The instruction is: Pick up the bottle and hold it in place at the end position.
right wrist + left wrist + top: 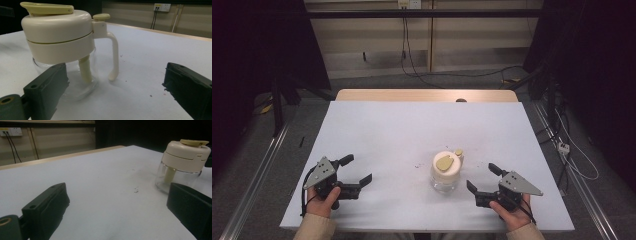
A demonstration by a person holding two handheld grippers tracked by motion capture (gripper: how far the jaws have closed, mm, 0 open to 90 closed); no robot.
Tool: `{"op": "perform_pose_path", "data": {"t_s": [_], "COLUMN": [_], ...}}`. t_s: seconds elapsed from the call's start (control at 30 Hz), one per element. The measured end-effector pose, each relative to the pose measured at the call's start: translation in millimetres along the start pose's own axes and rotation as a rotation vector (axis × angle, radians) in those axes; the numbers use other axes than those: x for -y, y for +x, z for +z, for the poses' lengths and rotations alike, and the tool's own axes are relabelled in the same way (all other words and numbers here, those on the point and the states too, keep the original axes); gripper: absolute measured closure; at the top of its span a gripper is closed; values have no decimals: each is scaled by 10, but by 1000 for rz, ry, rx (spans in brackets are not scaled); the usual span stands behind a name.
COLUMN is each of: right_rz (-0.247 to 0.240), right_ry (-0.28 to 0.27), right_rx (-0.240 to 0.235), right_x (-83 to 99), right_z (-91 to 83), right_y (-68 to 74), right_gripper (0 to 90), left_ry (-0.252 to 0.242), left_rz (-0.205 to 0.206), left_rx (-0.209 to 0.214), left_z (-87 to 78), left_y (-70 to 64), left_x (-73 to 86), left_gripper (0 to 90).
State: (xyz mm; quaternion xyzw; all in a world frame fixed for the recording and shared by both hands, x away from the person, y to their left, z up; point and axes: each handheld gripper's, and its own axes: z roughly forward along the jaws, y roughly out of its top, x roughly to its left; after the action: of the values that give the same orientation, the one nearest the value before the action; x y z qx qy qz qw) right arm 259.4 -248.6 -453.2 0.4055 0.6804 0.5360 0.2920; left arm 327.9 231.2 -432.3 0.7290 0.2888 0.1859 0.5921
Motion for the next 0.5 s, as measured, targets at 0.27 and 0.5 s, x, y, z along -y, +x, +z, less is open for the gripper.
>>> {"op": "perform_pose_path", "data": {"t_s": [0.27, 0.5], "right_rz": [-1, 7], "right_ry": [9, 8], "right_rx": [-47, -86], "right_x": [-29, -61], "right_z": [74, 152], "right_y": [87, 176], "right_gripper": [50, 50], "left_ry": [-2, 0], "left_rz": [-3, -1], "left_rx": [-2, 1], "left_z": [-1, 13], "left_y": [7, -2], "left_x": [2, 5], "left_gripper": [32, 32]}}
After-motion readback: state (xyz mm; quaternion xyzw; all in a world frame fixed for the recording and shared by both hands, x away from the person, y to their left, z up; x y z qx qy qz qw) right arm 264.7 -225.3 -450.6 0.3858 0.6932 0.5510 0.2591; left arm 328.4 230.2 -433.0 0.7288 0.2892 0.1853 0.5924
